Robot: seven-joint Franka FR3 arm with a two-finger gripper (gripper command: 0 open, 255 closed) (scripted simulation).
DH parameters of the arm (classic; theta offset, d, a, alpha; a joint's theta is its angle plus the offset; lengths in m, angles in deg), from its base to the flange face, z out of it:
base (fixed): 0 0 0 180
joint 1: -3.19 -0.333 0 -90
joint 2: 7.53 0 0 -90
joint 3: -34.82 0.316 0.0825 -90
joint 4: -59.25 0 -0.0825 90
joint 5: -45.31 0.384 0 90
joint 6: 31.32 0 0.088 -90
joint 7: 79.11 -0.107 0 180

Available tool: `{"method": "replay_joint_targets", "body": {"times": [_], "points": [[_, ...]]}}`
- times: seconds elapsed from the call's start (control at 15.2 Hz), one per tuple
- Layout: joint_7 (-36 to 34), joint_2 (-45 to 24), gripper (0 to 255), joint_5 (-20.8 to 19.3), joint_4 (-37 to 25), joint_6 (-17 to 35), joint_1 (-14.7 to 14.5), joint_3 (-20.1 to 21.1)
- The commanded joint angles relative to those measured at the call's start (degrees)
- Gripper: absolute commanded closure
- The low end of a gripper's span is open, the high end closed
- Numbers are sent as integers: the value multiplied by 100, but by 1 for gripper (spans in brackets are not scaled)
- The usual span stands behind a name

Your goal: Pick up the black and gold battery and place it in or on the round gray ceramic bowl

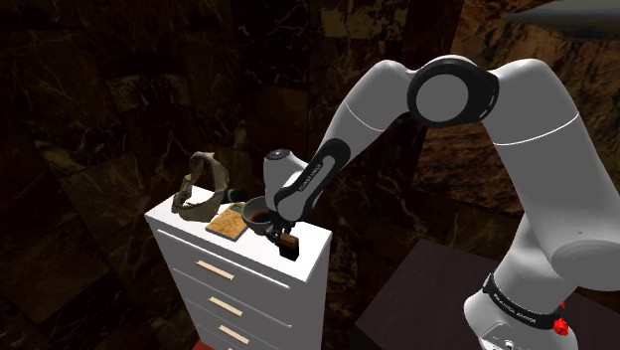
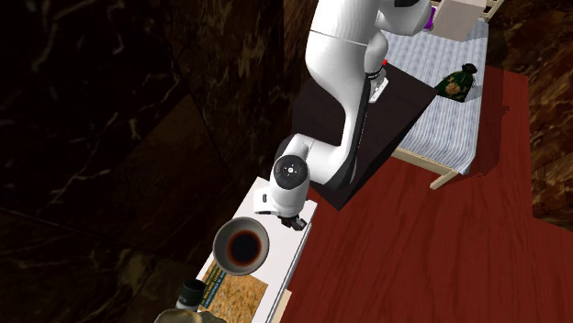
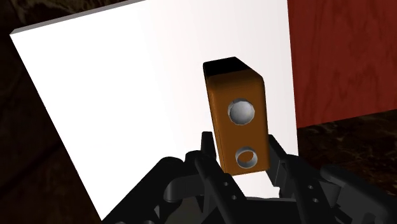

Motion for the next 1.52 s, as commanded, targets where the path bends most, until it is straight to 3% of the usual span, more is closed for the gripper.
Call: {"method": "replay_joint_targets", "body": {"times": [0.0, 1.45], "points": [[10, 102, 255, 12, 37, -65, 12, 13], [183, 1429, 255, 233, 199, -1226, 142, 194]]}}
